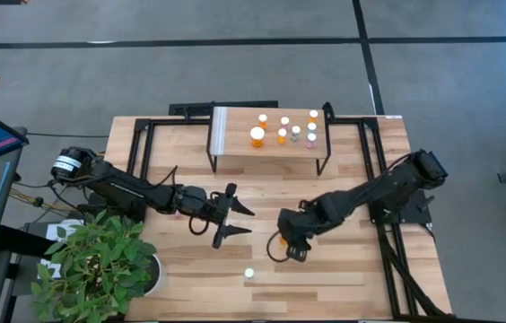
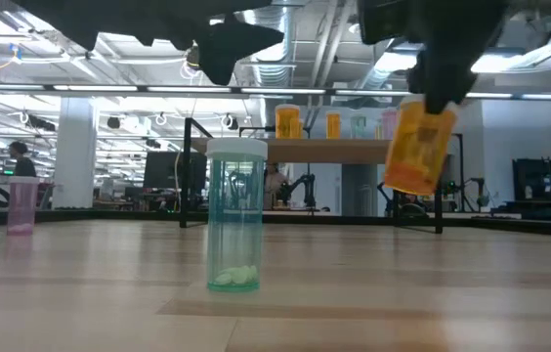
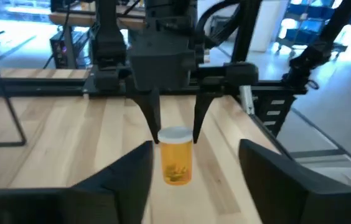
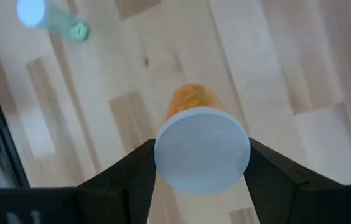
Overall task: Pick and place medicine bottles onto shelf by color
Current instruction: Put the big orange pill bottle on the shelf
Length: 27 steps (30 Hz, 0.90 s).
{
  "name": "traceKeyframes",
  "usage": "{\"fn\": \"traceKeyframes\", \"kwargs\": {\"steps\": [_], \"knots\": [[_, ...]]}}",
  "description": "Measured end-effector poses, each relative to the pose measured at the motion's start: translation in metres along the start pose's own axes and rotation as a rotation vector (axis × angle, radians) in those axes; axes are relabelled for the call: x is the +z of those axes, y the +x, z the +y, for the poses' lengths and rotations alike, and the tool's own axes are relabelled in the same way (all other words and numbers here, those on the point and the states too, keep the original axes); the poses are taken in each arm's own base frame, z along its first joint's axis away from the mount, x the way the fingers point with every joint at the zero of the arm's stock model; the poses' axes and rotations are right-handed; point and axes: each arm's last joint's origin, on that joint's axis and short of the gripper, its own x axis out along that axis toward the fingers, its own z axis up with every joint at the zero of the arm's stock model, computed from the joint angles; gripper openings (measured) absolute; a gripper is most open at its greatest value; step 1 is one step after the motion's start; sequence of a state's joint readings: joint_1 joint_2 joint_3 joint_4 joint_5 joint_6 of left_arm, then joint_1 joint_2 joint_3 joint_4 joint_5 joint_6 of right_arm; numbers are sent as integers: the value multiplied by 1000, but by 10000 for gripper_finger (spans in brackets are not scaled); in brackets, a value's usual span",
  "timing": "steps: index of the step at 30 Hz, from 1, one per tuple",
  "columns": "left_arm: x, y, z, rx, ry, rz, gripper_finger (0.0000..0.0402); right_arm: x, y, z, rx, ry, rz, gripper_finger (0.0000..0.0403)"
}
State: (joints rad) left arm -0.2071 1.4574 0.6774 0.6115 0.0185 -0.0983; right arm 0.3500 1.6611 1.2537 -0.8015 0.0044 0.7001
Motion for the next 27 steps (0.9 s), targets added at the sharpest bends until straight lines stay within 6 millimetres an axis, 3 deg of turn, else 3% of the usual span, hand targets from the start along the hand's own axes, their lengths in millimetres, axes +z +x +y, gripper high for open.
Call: {"fn": "traceKeyframes", "kwargs": {"steps": [6,14,27], "knots": [[-4,0,-1,53,-21,48,282,15,4,-11,8,20,-40,229],[-15,6,1,90,-83,94,292,31,21,-13,37,-31,-98,230],[-33,76,11,43,-133,259,316,36,38,-14,33,-50,-98,229]]}}
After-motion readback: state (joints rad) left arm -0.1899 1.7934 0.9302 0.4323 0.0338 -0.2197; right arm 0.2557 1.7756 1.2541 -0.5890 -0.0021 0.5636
